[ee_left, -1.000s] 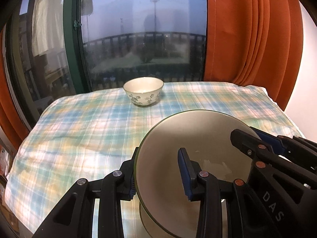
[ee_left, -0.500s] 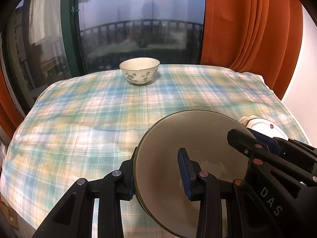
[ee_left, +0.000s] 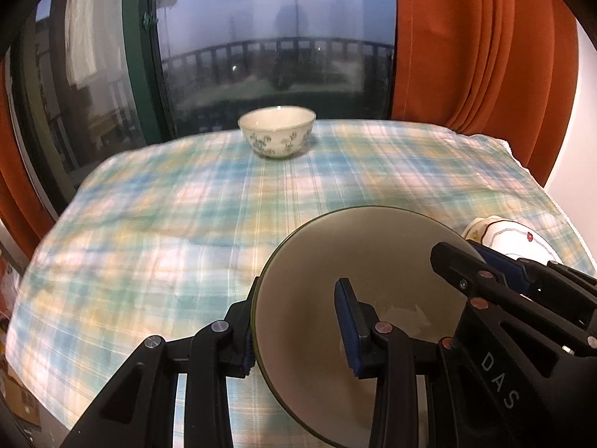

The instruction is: Organize plates and bowls

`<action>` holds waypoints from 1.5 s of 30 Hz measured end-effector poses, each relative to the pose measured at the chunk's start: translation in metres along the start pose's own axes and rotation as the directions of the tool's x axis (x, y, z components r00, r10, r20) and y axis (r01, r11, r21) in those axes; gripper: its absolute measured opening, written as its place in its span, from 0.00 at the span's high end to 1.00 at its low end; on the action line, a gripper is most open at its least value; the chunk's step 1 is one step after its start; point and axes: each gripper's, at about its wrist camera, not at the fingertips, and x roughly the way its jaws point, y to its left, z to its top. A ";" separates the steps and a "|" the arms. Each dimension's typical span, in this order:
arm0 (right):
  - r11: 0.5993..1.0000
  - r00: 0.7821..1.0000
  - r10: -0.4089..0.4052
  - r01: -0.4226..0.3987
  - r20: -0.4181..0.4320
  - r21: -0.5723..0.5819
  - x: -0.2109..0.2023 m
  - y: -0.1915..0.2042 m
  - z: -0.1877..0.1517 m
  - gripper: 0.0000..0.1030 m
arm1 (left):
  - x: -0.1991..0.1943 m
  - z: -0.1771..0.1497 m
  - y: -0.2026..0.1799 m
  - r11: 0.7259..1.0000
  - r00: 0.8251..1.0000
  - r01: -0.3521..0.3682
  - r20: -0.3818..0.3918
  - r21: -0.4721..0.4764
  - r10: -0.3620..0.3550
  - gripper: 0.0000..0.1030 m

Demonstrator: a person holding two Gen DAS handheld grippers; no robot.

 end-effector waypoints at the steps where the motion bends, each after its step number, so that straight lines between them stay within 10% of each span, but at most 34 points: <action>1: 1.000 1.000 -0.004 0.004 -0.009 -0.001 0.003 0.001 0.000 0.79 | 0.003 -0.001 0.001 1.000 1.000 -0.004 -0.010 -0.003 0.004 0.66; 20: 0.999 0.999 -0.034 0.035 -0.019 0.020 0.009 0.004 -0.010 0.74 | 0.002 -0.005 0.000 0.998 0.999 0.042 0.007 0.043 -0.042 0.53; 25: 0.999 0.998 -0.048 0.048 0.038 0.004 -0.008 0.014 -0.007 0.37 | -0.019 -0.001 0.003 0.997 0.995 0.056 0.084 0.044 -0.060 0.41; 33: 0.997 0.982 -0.078 0.078 0.171 0.010 -0.039 0.022 0.006 0.19 | -0.039 0.015 0.009 0.999 0.983 0.026 0.179 0.038 -0.033 0.25; 45: 0.998 0.967 -0.020 0.037 0.254 -0.059 -0.036 0.026 0.064 0.18 | -0.036 0.071 0.015 1.000 0.960 -0.010 0.278 -0.001 0.010 0.16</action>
